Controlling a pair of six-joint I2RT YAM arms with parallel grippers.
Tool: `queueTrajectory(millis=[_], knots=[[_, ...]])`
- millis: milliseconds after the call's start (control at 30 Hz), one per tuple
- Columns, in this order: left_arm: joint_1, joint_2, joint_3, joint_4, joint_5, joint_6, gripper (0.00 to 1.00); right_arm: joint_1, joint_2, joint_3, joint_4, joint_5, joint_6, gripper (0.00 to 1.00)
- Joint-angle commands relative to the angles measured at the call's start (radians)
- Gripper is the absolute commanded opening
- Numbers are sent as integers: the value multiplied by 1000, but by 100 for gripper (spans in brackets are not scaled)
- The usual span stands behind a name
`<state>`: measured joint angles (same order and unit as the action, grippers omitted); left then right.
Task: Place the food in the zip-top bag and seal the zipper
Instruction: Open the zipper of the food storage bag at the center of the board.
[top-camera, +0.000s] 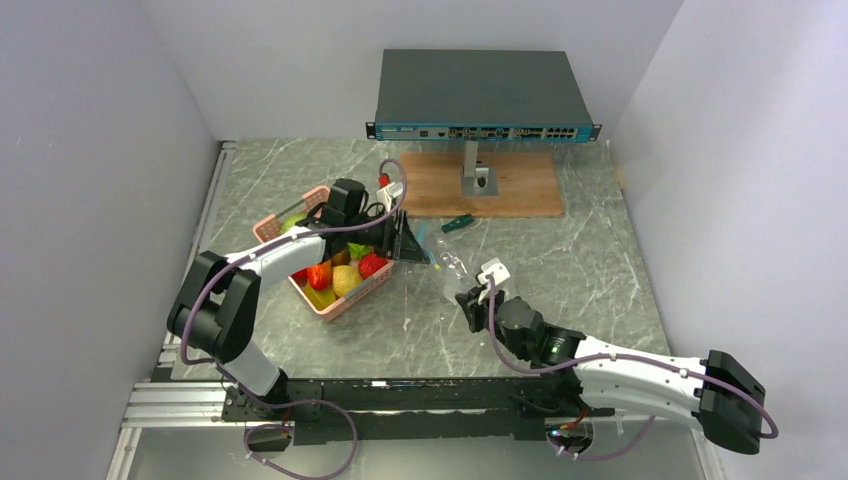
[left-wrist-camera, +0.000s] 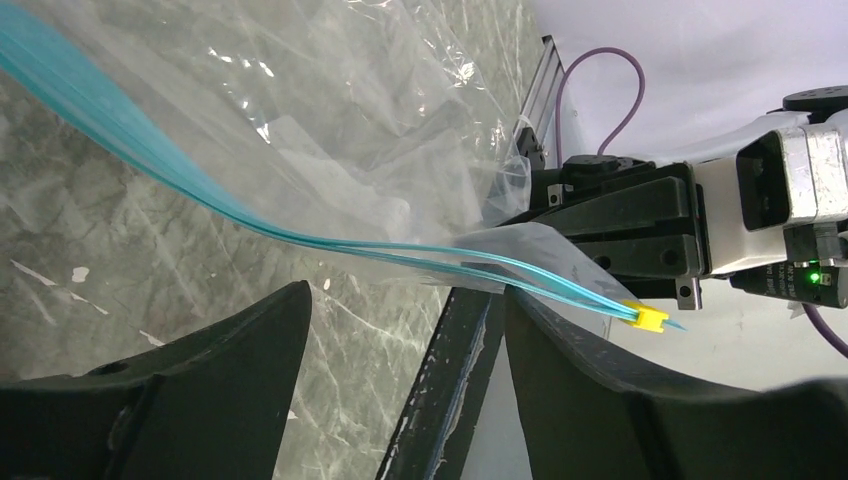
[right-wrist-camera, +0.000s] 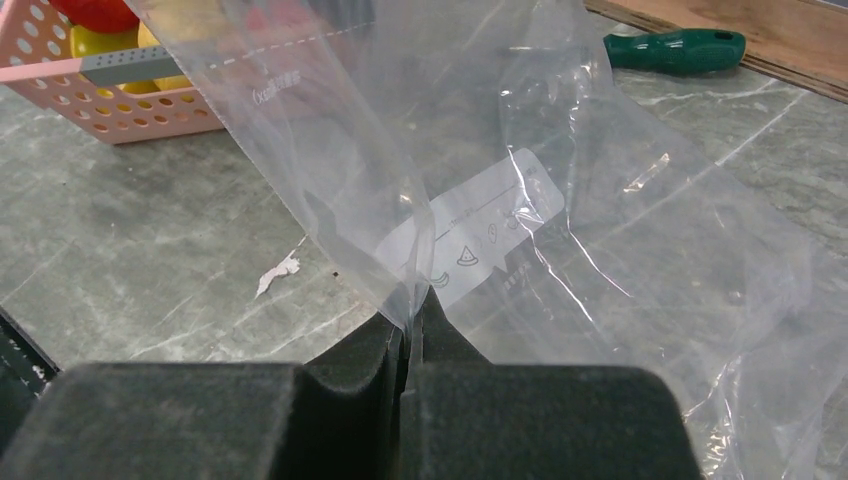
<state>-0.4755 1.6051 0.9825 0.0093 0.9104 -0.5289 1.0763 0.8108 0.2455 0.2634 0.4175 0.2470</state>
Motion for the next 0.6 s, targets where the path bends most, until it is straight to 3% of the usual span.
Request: queueTrajectory(millis=[0,167,433,567], knots=[[-2,-36,27,-1,-6,42,77,5,-46,-20,60,20,7,0],[-1,-25,22,26,17,17,87,5,-34,-7,67,-16,5,0],[59,-135,-31,94,-10,0,91,5,-37,-24,107,-11,26,0],[66,-108,-41,141,22,-54,90,5,-41,-29,113,12,24,0]])
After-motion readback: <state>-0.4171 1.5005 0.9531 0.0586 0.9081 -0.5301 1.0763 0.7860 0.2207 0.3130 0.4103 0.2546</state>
